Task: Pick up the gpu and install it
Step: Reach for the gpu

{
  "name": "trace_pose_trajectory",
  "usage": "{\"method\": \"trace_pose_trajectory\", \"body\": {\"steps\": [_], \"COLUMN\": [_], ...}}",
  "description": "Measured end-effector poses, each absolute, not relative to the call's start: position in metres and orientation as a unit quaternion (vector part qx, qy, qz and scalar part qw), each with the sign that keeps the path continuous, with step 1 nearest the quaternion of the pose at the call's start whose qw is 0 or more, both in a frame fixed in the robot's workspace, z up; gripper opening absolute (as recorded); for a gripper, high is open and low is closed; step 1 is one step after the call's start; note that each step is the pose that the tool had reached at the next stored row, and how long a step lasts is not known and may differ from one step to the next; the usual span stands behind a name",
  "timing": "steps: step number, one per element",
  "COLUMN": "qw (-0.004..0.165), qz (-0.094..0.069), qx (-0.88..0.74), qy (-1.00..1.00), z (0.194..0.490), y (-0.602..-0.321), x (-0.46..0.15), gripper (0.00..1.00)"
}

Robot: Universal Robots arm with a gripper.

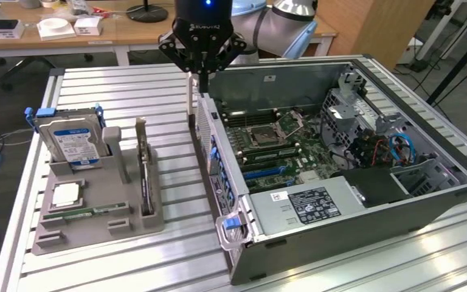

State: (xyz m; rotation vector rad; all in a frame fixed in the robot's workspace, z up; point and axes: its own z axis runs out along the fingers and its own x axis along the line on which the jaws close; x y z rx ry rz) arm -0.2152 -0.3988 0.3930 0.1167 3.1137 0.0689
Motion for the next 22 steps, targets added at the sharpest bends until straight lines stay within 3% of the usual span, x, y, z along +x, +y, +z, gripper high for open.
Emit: {"method": "trace_pose_trajectory", "body": {"steps": [22], "qw": [0.012], "qz": [0.022], "qx": [0.037], "qy": [0.999], "z": [0.393], "y": [-0.399], "x": [-0.238], "gripper": [0.11]}}
